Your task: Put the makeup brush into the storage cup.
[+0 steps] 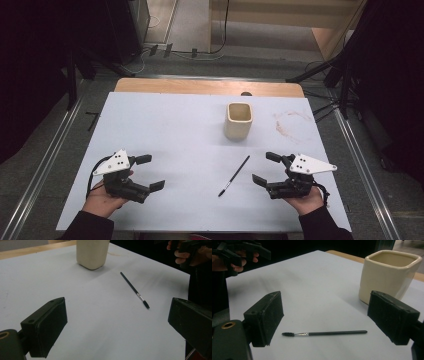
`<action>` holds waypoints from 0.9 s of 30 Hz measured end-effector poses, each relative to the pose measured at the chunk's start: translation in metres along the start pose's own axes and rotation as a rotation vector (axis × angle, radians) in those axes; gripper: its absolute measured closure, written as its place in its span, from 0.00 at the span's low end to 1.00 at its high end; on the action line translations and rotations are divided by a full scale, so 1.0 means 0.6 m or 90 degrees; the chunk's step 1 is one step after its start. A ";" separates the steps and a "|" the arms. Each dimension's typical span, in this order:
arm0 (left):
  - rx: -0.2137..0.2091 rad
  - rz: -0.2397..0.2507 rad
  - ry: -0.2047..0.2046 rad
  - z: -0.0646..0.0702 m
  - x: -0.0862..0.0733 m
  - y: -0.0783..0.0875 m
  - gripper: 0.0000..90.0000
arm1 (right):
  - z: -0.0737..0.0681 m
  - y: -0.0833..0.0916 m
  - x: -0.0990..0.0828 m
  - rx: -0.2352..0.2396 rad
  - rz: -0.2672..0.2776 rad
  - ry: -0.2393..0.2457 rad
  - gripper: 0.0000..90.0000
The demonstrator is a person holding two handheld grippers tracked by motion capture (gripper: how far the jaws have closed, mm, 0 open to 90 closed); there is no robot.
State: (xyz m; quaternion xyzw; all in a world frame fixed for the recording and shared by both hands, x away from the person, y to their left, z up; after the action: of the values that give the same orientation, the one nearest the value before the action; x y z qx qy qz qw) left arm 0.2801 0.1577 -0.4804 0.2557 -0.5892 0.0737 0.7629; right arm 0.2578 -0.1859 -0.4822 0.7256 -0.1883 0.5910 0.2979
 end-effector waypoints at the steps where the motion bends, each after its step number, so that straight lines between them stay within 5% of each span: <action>1: 0.000 0.000 0.000 0.000 0.000 0.000 0.03 | 0.000 0.000 0.000 0.000 0.000 0.000 0.16; 27: -0.002 -0.006 -0.001 0.002 0.000 0.000 0.03 | -0.010 -0.080 0.004 0.018 0.003 0.027 0.16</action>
State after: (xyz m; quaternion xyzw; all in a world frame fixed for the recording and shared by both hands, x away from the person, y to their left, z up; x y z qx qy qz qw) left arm 0.2792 0.1572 -0.4806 0.2571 -0.5885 0.0693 0.7634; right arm 0.2837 -0.1458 -0.4890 0.7167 -0.1747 0.6097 0.2901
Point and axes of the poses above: each handheld gripper's, and its own axes: y roughly backward along the jaws, x roughly out of its top, z roughly to its right, the point moved 8 cm from there along -y, roughly forward along the jaws, and after that the axes turned 8 degrees about z, right-handed, at the moved point
